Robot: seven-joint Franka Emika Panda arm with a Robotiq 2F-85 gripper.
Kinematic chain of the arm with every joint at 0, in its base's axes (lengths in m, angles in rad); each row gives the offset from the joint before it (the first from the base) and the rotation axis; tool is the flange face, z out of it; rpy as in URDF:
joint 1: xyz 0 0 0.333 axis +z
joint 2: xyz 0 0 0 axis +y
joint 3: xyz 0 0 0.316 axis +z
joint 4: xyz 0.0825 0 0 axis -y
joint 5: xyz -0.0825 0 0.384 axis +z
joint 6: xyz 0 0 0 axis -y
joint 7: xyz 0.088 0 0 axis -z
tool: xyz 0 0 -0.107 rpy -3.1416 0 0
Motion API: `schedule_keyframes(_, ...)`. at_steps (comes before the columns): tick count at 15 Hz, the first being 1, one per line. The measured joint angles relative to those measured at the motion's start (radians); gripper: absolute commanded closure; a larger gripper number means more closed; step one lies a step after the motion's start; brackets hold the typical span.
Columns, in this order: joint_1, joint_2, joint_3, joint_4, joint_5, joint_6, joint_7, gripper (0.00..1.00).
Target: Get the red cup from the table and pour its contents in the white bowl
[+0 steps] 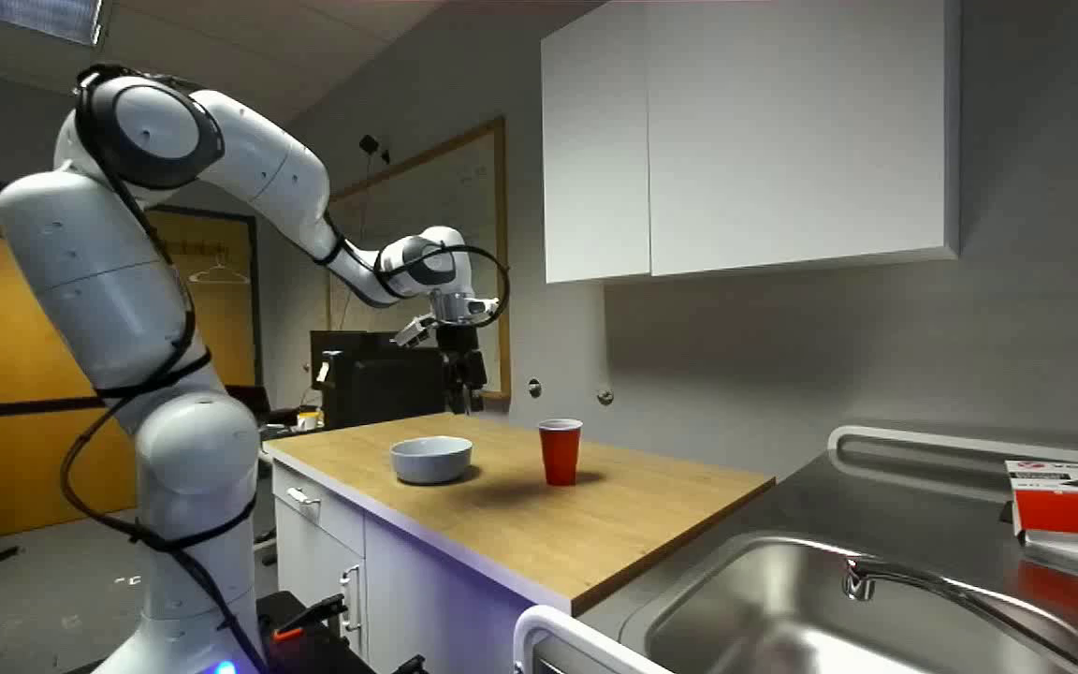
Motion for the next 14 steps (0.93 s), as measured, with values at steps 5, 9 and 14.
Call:
schedule_keyframes(5, 0.0, -0.001, 0.0, 0.001, 0.0, 0.002, 0.0, 0.0)
schedule_keyframes(9, 0.0, -0.001, 0.0, 0.001, 0.0, 0.002, 0.0, 0.0)
schedule_keyframes(14, 0.005, 0.0, -0.009, 0.0, 0.0, 0.002, 0.0, 0.0)
